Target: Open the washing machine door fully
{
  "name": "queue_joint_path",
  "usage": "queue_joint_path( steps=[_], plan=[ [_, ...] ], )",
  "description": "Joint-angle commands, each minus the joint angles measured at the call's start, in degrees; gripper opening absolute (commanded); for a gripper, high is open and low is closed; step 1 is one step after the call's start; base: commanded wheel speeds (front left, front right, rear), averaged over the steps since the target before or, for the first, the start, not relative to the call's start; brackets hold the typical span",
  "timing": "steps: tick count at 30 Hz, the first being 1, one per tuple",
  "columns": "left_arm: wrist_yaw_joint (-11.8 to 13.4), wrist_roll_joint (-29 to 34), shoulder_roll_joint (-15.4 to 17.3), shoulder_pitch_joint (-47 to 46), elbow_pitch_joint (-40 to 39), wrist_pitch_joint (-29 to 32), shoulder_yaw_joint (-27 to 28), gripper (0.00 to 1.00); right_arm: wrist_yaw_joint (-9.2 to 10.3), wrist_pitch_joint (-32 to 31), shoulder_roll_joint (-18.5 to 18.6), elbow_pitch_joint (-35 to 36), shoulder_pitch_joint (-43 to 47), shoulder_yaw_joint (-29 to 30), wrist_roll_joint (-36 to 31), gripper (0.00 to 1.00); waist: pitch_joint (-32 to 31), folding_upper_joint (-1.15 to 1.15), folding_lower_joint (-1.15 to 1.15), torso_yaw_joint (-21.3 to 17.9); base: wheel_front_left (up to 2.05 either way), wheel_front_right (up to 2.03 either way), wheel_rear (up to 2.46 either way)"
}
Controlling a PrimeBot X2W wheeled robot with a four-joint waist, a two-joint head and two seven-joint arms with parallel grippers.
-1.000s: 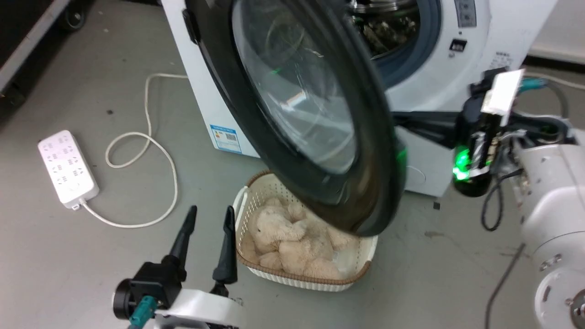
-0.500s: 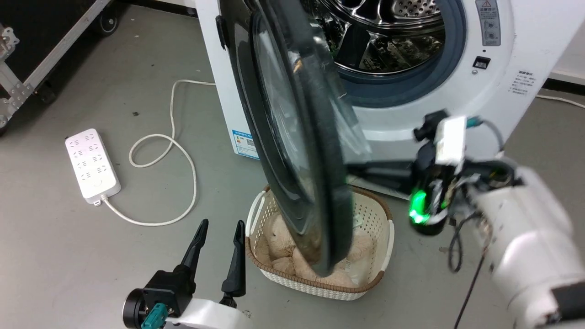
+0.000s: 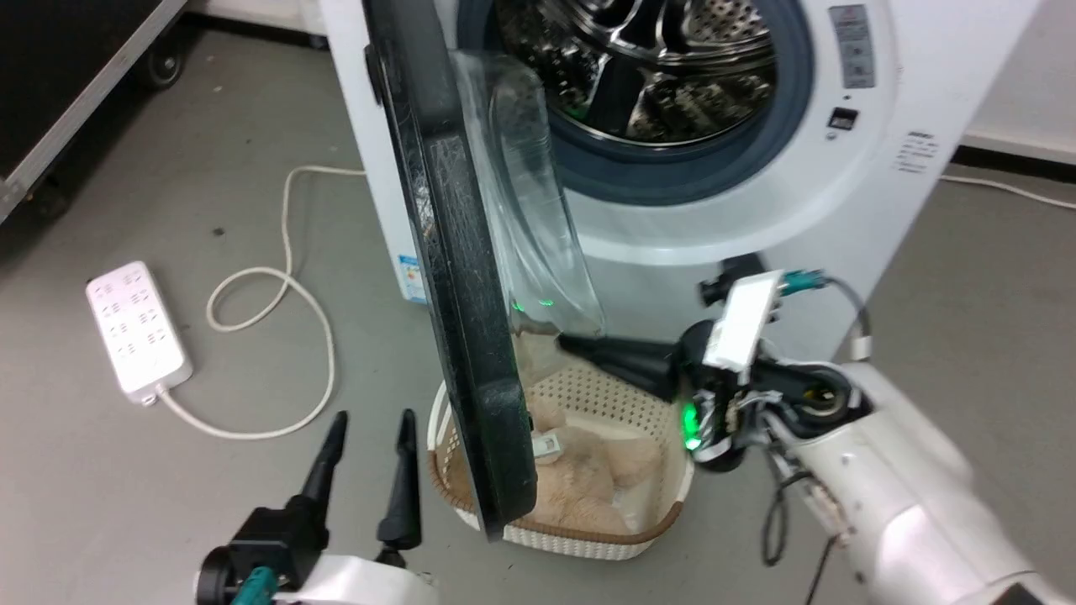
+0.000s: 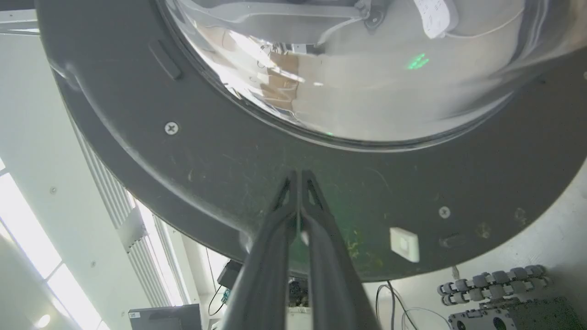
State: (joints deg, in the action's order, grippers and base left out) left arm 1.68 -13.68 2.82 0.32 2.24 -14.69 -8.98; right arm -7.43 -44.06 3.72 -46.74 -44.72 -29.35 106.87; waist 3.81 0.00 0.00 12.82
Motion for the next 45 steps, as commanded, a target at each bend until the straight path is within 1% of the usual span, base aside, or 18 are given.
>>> queue_joint_path(
  steps=[1,4,7,10,12,15,16,17,19,21,24,27,29,32,36,43,44,45],
  plan=[
    [0.0,0.3,0.1,0.9,-0.2,-0.3,0.8,1.00,-0.06,2.0,1.9,1.1,0.4,-0.1,-0.2,1.00,-0.9,0.00,0.00,-1.1,0.00,0.00,0.00],
    [-0.2,0.5,0.2,1.5,-0.3,-0.3,2.3,1.00,-0.06,9.0,6.5,6.0,1.1,-0.7,-4.9,1.00,-2.0,0.00,0.00,-2.5,0.00,0.00,0.00],
    [-0.6,0.4,0.4,2.0,-0.5,-0.3,3.6,1.00,-0.06,19.6,12.0,13.2,3.5,-1.2,-13.1,1.00,-3.1,0.00,0.00,-3.6,0.00,0.00,0.00],
    [-1.1,0.2,0.7,2.6,-0.6,-0.3,5.0,1.00,-0.06,33.1,18.2,20.6,6.8,-2.5,-26.0,1.00,-4.4,0.00,0.00,-4.8,0.00,0.00,0.00],
    [-1.2,0.0,0.9,3.1,-0.8,-0.3,6.0,1.00,-0.06,41.6,21.6,23.9,9.3,-3.1,-34.8,1.00,-5.1,0.00,0.00,-5.7,0.00,0.00,0.00],
    [-1.6,-0.1,1.1,3.9,-1.3,-0.3,6.8,1.00,-0.06,51.0,25.3,26.5,12.9,-3.1,-48.3,1.00,-5.7,0.00,0.00,-7.0,0.00,0.00,0.00],
    [-1.8,-0.2,1.2,4.1,-1.2,-0.3,7.0,1.00,-0.06,53.7,26.1,26.3,14.2,-2.2,-53.6,1.00,-5.9,0.00,0.00,-7.3,0.00,0.00,0.00],
    [-1.9,-0.3,1.4,4.3,-1.1,-0.3,7.1,1.00,-0.06,55.5,26.1,26.0,15.7,-0.6,-58.2,1.00,-6.1,0.00,0.00,-7.7,0.00,0.00,0.00],
    [-2.3,-0.8,1.6,4.8,-0.6,-0.3,7.5,1.00,-0.06,57.3,24.1,25.4,19.4,5.3,-66.2,1.00,-6.3,0.00,0.00,-8.6,0.00,0.00,0.00],
    [-2.7,-1.4,2.0,5.0,-0.1,-0.3,8.1,1.00,-0.06,58.3,21.2,26.7,23.4,11.9,-76.2,1.00,-6.4,0.00,0.00,-9.4,0.00,0.00,0.00],
    [-3.4,-1.7,2.5,5.0,0.4,-0.3,8.4,1.00,-0.06,58.8,14.5,32.3,31.4,20.7,-88.8,1.00,-6.6,0.00,0.00,-10.1,0.00,0.00,0.00],
    [-3.8,-1.6,3.0,5.0,0.9,-0.3,8.2,1.00,-0.06,58.9,7.5,39.7,39.0,27.0,-98.0,1.00,-6.7,0.00,0.00,-10.6,0.00,0.00,0.00],
    [-3.9,-1.6,3.2,5.0,1.0,-0.3,8.2,1.00,-0.06,58.9,3.6,43.2,43.3,29.5,-101.6,1.00,-6.7,0.00,0.00,-10.9,0.00,0.00,0.00],
    [-3.9,-1.4,3.4,5.0,1.3,-0.3,8.2,1.00,-0.06,58.7,1.0,45.8,47.5,31.7,-104.4,1.00,-6.5,0.00,0.00,-11.2,0.00,0.00,0.00],
    [-3.7,-1.0,3.7,4.9,1.8,-0.2,7.6,1.00,-0.06,58.6,-0.4,47.4,49.6,32.6,-105.1,1.00,-6.1,0.00,0.00,-11.3,0.00,0.00,0.00],
    [-3.1,-0.2,4.0,4.8,1.2,0.0,6.9,1.00,-0.06,57.9,-0.8,47.9,50.1,31.2,-108.5,1.00,-5.6,0.00,0.00,-11.2,0.00,0.00,0.00],
    [-3.0,-0.1,4.1,4.6,1.1,0.0,6.9,0.91,-0.06,57.9,-0.8,48.0,50.1,31.3,-108.5,1.00,-5.5,0.00,0.00,-11.1,0.00,0.00,0.00],
    [-2.9,-0.1,4.1,4.5,0.9,0.0,6.8,0.33,-0.06,58.0,-0.8,48.0,50.0,31.3,-108.4,1.00,-5.5,0.00,0.00,-11.1,0.00,0.00,0.00]
  ],
)
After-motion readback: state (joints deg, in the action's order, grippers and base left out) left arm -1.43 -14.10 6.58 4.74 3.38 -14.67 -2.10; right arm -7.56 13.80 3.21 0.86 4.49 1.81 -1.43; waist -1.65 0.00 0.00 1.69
